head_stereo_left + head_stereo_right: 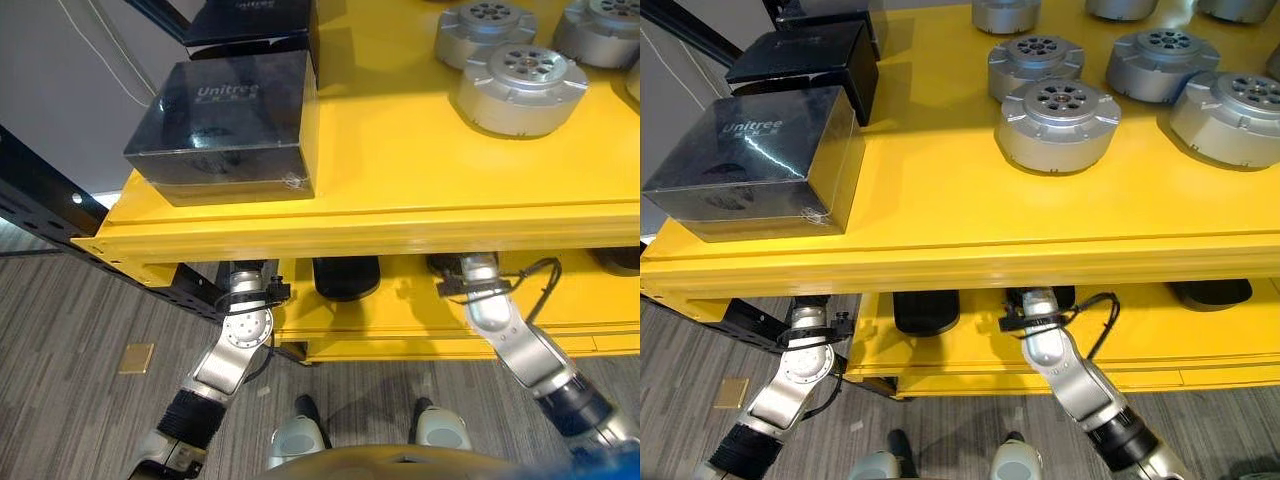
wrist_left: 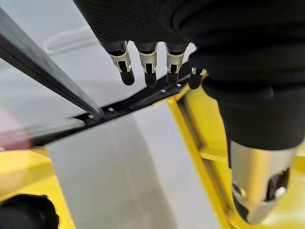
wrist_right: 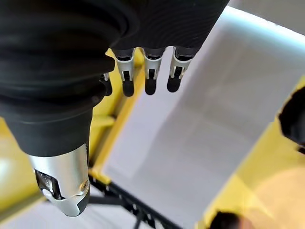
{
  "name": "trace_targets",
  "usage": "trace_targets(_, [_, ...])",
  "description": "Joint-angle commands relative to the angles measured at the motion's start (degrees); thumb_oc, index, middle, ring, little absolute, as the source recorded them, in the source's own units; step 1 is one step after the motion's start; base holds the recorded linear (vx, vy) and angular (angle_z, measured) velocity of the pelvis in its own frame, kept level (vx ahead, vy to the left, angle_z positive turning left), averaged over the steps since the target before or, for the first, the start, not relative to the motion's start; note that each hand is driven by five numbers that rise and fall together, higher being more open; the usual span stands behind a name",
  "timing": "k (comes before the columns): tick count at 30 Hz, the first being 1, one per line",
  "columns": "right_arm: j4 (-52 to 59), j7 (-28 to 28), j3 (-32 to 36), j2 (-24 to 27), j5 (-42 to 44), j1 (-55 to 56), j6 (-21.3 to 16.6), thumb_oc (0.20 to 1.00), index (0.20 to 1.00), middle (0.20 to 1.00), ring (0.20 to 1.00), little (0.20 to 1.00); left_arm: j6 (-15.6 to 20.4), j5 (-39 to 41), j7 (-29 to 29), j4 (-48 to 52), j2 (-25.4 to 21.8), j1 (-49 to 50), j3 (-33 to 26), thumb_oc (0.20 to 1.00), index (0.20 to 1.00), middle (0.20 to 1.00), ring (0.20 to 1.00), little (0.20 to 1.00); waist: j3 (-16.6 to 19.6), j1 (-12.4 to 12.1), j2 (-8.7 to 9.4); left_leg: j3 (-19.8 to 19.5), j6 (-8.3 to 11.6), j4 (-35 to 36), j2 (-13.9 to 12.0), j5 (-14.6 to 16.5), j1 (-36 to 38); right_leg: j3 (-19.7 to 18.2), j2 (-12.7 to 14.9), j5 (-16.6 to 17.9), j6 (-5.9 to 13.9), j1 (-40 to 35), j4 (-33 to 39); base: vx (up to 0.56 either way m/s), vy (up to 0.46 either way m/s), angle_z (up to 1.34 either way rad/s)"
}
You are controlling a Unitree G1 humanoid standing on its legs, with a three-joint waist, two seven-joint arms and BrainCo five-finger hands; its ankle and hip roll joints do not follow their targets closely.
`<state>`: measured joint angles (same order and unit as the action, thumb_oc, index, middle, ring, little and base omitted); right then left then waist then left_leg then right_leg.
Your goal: Move parts from the plastic box to the shelf.
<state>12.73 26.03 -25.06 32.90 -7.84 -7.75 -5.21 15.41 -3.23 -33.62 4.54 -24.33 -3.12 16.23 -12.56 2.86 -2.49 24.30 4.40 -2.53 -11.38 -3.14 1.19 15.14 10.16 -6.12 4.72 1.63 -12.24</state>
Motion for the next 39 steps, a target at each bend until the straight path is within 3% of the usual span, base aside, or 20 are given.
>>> trace_targets(1, [7.3,-8.4,1.9,0.2,2.2,-1.4,-7.5,1.0,1.0,1.0,1.0,1.0,2.2,5.0,6.9,2.5,-4.1,-0.2,-1.2,1.0,1.0,1.0,1.0,1.0,0.1,0.9,3.21,-1.7,-2.3,-3.2,3.7,8.6,2.3,-1.0,-1.9,-0.4,1.18,-4.0,4.6,-0.07,0.204,-0.11])
trace_targets(2, [7.4,-9.0,2.0,0.3,2.6,-1.2,-7.6,1.0,1.0,1.0,1.0,1.0,2.1,5.8,7.8,2.5,-4.1,-0.1,-1.2,1.0,1.0,1.0,1.0,1.0,0.1,0.9,3.27,-1.6,-2.4,-3.0,3.8,8.3,2.2,-1.1,-1.7,0.1,1.27,-3.8,4.8,-0.12,0.281,-0.09])
trace_targets(3, [7.7,-11.9,2.0,1.0,4.3,0.2,-8.7,1.0,1.0,1.0,1.0,1.0,2.0,7.2,9.0,2.8,-4.3,0.9,-0.7,1.0,1.0,1.0,1.0,1.0,0.3,1.1,3.58,-1.2,-2.89,-1.6,4.3,8.3,2.6,-1.3,-0.6,1.7,2.64,-3.0,5.7,-0.08,0.16,-0.05])
trace_targets(6, [8.0,-13.9,1.9,1.4,5.3,1.8,-9.5,1.0,1.0,1.0,1.0,1.0,1.3,8.5,9.4,3.0,-4.9,1.9,-0.1,1.0,1.0,1.0,1.0,1.0,0.2,1.0,3.96,-1.1,-3.38,0.7,4.7,7.5,3.2,-1.5,1.2,4.0,4.94,-1.9,6.1,-0.09,0.12,-0.14])
trace_targets(8, [7.4,-14.2,1.4,1.6,5.8,2.2,-11.0,1.0,1.0,1.0,1.0,1.0,1.3,8.5,9.1,2.6,-5.7,2.7,0.3,1.0,1.0,1.0,1.0,1.0,0.0,0.4,4.28,-0.6,-3.37,2.4,4.6,6.7,3.7,-0.5,1.8,4.5,6.09,-1.3,5.7,-0.16,0.01,-0.22])
trace_targets(9, [6.5,-14.2,0.8,1.6,5.9,2.1,-13.4,1.0,1.0,1.0,1.0,1.0,1.3,8.9,9.1,1.9,-6.7,3.5,0.4,1.0,1.0,1.0,1.0,1.0,-0.2,-0.1,4.5,-0.4,-3.42,3.5,3.9,6.0,3.6,0.2,0.7,3.0,6.21,0.1,2.6,-0.28,-0.034,-0.26])
trace_targets(14, [7.6,-14.6,1.4,3.7,6.8,2.9,-16.1,1.0,1.0,1.0,1.0,1.0,2.6,9.5,7.9,0.4,-7.5,4.8,0.1,1.0,1.0,1.0,1.0,1.0,0.5,-0.2,4.67,-2.4,-3.85,6.3,4.6,4.2,1.7,-2.9,-8.2,-2.6,3.95,3.5,-11.0,-0.25,-0.063,-0.06])
trace_targets(15, [7.4,-15.0,1.3,4.0,6.7,2.8,-17.0,1.0,1.0,1.0,1.0,1.0,2.7,9.6,7.4,0.4,-7.5,5.3,-0.2,1.0,1.0,1.0,1.0,1.0,0.9,-0.5,4.76,-2.8,-3.56,6.6,4.8,3.7,1.3,-3.1,-9.0,-3.2,3.47,3.2,-10.7,-0.29,-0.292,0.4])
trace_targets(16, [6.8,-16.2,1.0,4.3,5.9,2.5,-18.6,1.0,1.0,1.0,1.0,1.0,1.5,12.4,7.4,0.2,-7.5,6.1,-1.6,1.0,1.0,1.0,1.0,1.0,1.2,-1.8,5.5,-3.6,-2.53,5.2,4.8,3.2,-0.9,-1.4,-9.7,-4.5,1.32,0.2,-5.3,-0.28,-0.39,0.38])
trace_targets(18, [6.5,-16.8,0.7,4.6,5.8,1.5,-18.6,1.0,1.0,1.0,1.0,1.0,0.9,13.5,7.5,0.2,-7.0,6.8,-2.8,1.0,1.0,1.0,1.0,1.0,0.6,-3.2,6.26,-4.9,-1.23,3.2,3.8,2.3,-3.3,-0.1,-9.1,-5.1,-0.17,-3.1,-0.3,-0.21,-0.336,0.13])
trace_targets(20, [6.6,-17.2,0.7,5.5,5.7,-0.3,-17.8,1.0,1.0,1.0,1.0,1.0,0.8,14.3,7.1,0.5,-6.0,7.9,-4.1,1.0,1.0,1.0,1.0,1.0,-0.2,-4.7,6.24,-5.8,0.56,2.0,0.9,-0.5,-6.0,0.7,-8.8,-3.7,-1.27,-4.7,3.7,-0.21,-0.249,0.06])
trace_targets(24, [8.0,-17.1,0.9,6.4,5.0,-0.6,-15.9,1.0,1.0,1.0,1.0,1.0,0.5,16.1,7.4,1.8,-4.9,10.3,-6.4,1.0,1.0,1.0,1.0,1.0,-1.5,-4.7,5.54,-4.3,2.12,2.5,-3.7,-4.3,-6.6,1.7,-7.3,-1.9,-1.37,-6.0,6.5,-0.27,-0.141,0.07])
trace_targets(25, [7.5,-16.8,2.0,6.2,4.0,1.7,-15.9,1.0,1.0,1.0,1.0,1.0,1.5,16.0,10.2,1.6,-4.5,10.7,-7.6,1.0,1.0,1.0,1.0,1.0,-1.4,-2.8,6.02,0.8,-1.7,-9.1,2.2,8.5,-4.2,3.1,-5.3,-1.8,-1.37,-5.8,6.4,-0.5,-0.109,0.58])
trace_targets(28, [7.1,-16.6,3.4,6.5,3.2,3.5,-15.9,1.0,1.0,1.0,1.0,1.0,1.6,16.3,10.7,2.0,-5.0,11.1,-7.5,1.0,1.0,1.0,1.0,1.0,-0.6,-2.7,6.76,-0.8,-2.23,-17.3,4.1,12.1,-4.5,1.9,-5.3,-0.9,-1.66,-5.2,7.3,-0.29,-0.017,0.49])
trace_targets(31, [5.8,-15.7,4.1,6.7,1.1,3.8,-14.6,1.0,1.0,1.0,1.0,1.0,2.0,17.2,11.9,2.4,-4.9,11.6,-7.4,1.0,1.0,1.0,1.0,1.0,0.9,-1.9,6.38,-2.1,-1.59,-17.6,3.8,11.8,-1.4,1.6,-5.5,-0.1,-2.02,-3.8,8.0,-0.17,0.144,-0.04])
trace_targets(35, [5.5,-16.6,5.1,6.8,2.4,5.6,-13.1,1.0,1.0,1.0,1.0,1.0,2.3,17.7,12.9,2.5,-5.0,11.7,-7.1,1.0,1.0,1.0,1.0,1.0,2.9,-0.5,5.39,-3.3,0.19,-11.8,0.0,8.4,3.4,1.4,-4.7,0.4,-2.03,-1.6,7.5,-0.17,0.269,0.08])
trace_targets(36, [5.2,-16.1,5.2,7.0,2.5,5.7,-13.1,1.0,1.0,1.0,1.0,1.0,2.4,17.9,13.4,2.2,-5.0,11.4,-6.8,1.0,1.0,1.0,1.0,1.0,3.3,0.0,5.01,-3.2,0.9,-9.6,-1.9,6.9,4.4,1.3,-4.1,0.5,-1.88,-1.0,7.2,-0.23,0.402,0.07])
trace_targets(39, [4.2,-16.1,5.0,6.8,5.5,4.7,-10.6,1.0,1.0,1.0,1.0,1.0,2.4,17.9,16.3,0.9,-5.0,9.5,-5.5,1.0,1.0,1.0,1.0,1.0,3.6,1.0,4.07,-2.7,1.34,-5.7,-3.5,6.4,5.4,0.7,-1.1,1.5,-0.14,1.4,5.6,-0.3,0.53,0.1])
